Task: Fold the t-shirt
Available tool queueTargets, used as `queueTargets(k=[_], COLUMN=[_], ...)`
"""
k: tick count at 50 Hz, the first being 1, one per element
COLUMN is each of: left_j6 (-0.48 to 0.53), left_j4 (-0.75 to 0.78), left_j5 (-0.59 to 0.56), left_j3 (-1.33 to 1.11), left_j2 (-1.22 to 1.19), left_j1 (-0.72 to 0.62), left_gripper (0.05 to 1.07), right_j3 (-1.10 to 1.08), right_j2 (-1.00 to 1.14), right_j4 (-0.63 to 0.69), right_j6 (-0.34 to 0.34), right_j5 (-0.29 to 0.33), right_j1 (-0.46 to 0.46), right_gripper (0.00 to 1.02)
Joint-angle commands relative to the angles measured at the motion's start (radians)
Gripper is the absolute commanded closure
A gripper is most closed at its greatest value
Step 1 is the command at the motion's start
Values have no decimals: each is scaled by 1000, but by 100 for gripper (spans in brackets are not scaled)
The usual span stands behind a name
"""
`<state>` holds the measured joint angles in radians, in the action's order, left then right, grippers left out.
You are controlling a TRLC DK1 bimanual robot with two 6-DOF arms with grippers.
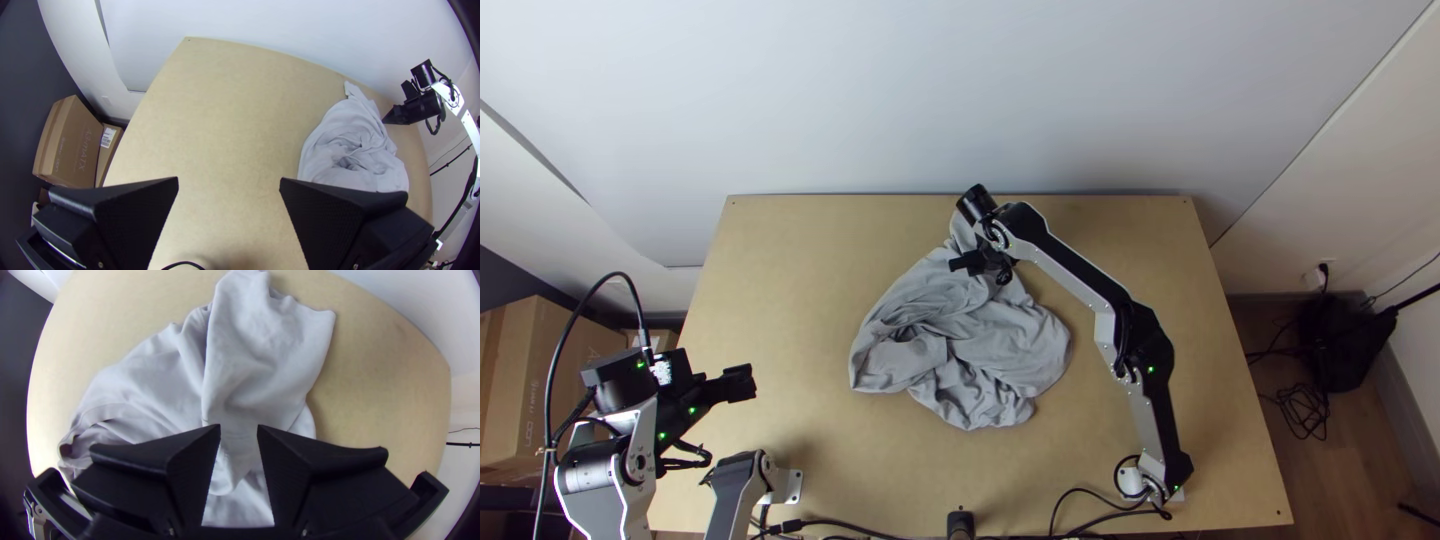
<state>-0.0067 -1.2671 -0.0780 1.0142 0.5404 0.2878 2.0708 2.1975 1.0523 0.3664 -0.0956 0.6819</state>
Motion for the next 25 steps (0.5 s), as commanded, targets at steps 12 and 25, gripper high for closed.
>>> queueTargets(k=[12, 25], left_j6=[-1, -1], left_j4=[-9, -8], left_j5=[-3, -3], left_j3=[11, 6], left_j2=[-13, -14], left_j1=[7, 8], left_gripper=[10, 10], right_j3=[9, 38], right_j2=[-38, 53], right_j4=[11, 2], right_j6=[25, 22], right_j5=[4, 4], right_j1=[21, 1], right_gripper=[59, 60])
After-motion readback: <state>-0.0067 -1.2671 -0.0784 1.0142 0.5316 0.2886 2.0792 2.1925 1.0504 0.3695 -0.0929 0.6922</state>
